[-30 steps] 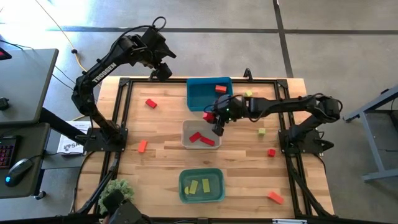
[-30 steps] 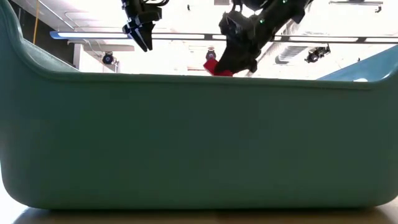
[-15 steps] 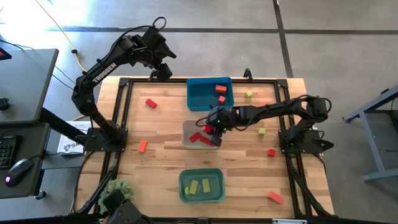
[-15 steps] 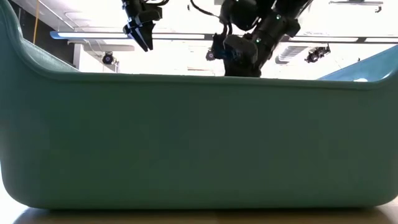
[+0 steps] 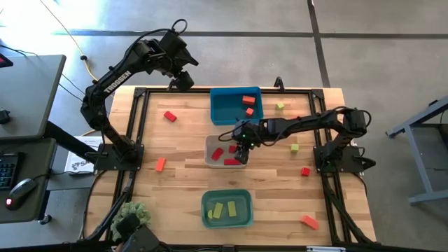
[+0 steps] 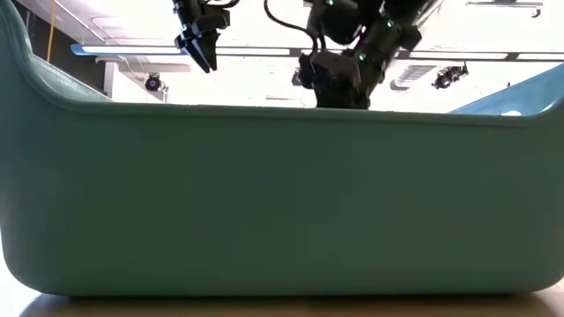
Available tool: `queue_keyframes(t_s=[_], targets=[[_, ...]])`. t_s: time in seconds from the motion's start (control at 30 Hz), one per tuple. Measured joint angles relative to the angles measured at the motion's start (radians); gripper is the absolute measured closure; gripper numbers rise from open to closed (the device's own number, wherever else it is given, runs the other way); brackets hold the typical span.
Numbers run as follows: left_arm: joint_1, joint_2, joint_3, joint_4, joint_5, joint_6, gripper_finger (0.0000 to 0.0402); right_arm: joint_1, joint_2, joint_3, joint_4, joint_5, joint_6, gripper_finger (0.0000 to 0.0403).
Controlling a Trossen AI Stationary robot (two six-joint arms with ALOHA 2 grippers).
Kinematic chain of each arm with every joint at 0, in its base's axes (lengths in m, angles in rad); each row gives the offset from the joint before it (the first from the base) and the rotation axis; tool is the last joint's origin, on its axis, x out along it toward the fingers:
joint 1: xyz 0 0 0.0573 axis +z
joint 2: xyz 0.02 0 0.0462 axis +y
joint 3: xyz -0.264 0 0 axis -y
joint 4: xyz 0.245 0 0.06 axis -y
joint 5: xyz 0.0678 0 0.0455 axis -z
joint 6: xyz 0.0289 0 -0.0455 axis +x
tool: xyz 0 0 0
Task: Sort & place blocks by color
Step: Put the orange block into the blue bin
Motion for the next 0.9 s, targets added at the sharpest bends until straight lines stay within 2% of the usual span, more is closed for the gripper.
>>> queue_keyframes(t_s=[0.13,0.37,0.63,0.9], targets=[[0.0,0.0,0.0,0.0,0.0,0.0,0.0197,-0.005,0.0,0.092,-0.145,0.023,-0.008,0.0208],[0.0,0.0,0.0,0.0,0.0,0.0,0.0197,-0.036,-0.002,0.227,-0.371,0.125,-0.147,0.0207],[0.0,0.0,0.0,0.0,-0.001,0.0,0.0197,-0.109,-0.002,0.243,-0.573,0.21,-0.273,0.0206],[0.0,0.0,0.0,0.0,-0.001,0.0,0.0197,-0.201,-0.002,0.242,-0.741,0.275,-0.283,0.0206]])
